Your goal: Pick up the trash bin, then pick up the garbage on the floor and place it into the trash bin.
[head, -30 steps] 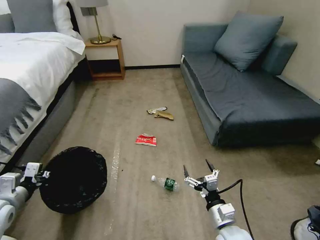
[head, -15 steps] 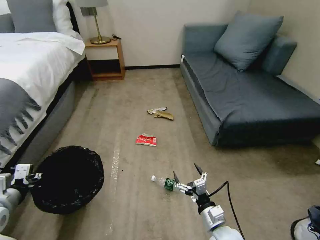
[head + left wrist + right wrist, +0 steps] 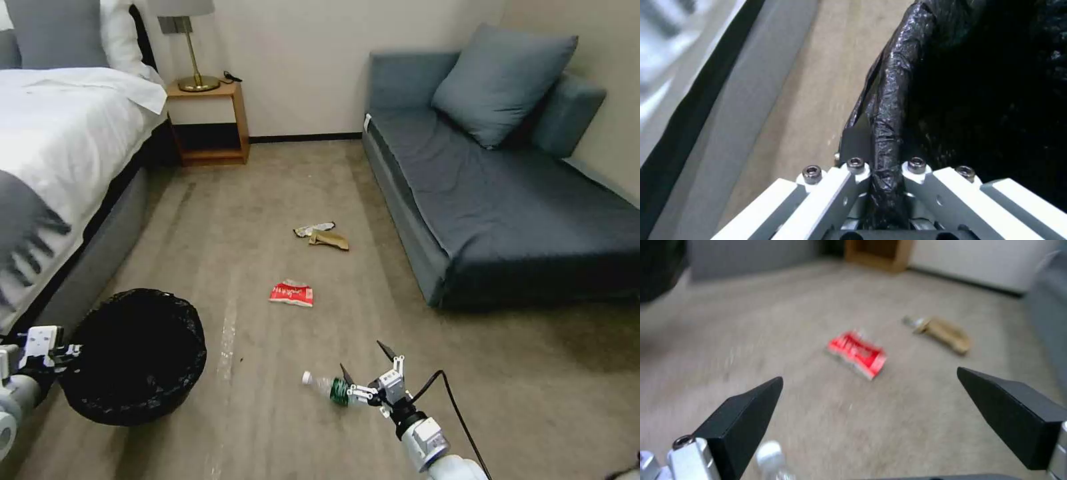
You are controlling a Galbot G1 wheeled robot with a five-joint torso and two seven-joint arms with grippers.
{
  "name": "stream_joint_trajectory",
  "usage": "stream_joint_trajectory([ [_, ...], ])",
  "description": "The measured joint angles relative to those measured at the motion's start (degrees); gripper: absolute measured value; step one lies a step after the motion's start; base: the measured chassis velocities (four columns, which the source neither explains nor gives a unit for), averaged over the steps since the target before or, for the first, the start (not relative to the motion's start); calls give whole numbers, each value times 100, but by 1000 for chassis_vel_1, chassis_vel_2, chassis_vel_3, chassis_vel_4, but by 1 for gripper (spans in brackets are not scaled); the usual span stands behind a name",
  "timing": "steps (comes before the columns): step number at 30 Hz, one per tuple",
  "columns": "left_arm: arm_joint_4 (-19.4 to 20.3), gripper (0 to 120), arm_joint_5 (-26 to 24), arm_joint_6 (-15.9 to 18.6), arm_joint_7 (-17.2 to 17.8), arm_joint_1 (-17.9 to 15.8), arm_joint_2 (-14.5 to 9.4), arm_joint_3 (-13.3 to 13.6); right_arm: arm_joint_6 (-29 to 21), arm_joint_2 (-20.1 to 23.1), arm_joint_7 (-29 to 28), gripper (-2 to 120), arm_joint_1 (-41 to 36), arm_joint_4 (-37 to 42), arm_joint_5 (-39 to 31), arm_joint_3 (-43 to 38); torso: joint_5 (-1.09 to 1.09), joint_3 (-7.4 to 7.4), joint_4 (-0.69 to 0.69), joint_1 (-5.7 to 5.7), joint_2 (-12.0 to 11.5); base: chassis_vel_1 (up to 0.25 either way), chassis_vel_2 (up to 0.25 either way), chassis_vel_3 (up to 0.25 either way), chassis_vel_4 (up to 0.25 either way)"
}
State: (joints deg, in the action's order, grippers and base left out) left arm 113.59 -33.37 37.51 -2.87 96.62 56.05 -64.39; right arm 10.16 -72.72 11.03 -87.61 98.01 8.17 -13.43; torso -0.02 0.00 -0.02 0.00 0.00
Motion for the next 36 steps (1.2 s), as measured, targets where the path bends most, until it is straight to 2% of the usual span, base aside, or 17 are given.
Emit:
stream_joint_trajectory([
  [4,-6,3,6,-1,-21,20,-20,-8,-718,431,334,100,310,-220,127,531,2,2,0,0,0,-171,173,174,-170],
  [5,-6,3,6,-1,-21,20,-20,-8,-718,431,334,100,310,-220,127,531,2,2,0,0,0,-110,130,82,-102],
  [9,1,3,61,13,-48,81,-18,-8,-1585,751,852,100,745,-520,109,1039,2,0,2,0,0,-18,28,17,-34],
  [13,55,3,112,36,-83,144,15,-24,-1890,877,1148,100,1074,-900,72,1352,1,-1,4,0,0,36,-26,-31,43],
  [19,110,3,142,43,-98,203,63,-56,-1969,792,1116,99,1437,-1441,134,1658,1,0,2,0,0,5,-4,-5,10],
  [22,148,3,149,49,-100,218,103,-64,-1930,696,1008,85,1577,-1671,186,1726,2,0,2,0,0,0,0,0,0],
  [26,173,3,153,52,-101,233,139,-65,-1896,682,992,76,1595,-1709,189,1760,2,0,2,0,0,0,0,0,0],
  [30,178,3,159,54,-101,248,189,-66,-1826,676,984,57,1576,-1722,218,1791,1,0,2,0,0,0,0,0,0],
  [31,178,3,159,54,-101,248,189,-66,-1826,676,984,57,1576,-1722,218,1791,1,0,2,0,0,0,0,0,0],
  [35,178,3,161,55,-100,251,202,-67,-1738,664,969,39,1536,-1700,204,1773,2,0,2,0,0,0,0,0,0],
  [36,178,3,161,55,-100,251,202,-67,-1738,664,969,39,1536,-1700,204,1773,2,0,2,0,0,0,0,0,0],
])
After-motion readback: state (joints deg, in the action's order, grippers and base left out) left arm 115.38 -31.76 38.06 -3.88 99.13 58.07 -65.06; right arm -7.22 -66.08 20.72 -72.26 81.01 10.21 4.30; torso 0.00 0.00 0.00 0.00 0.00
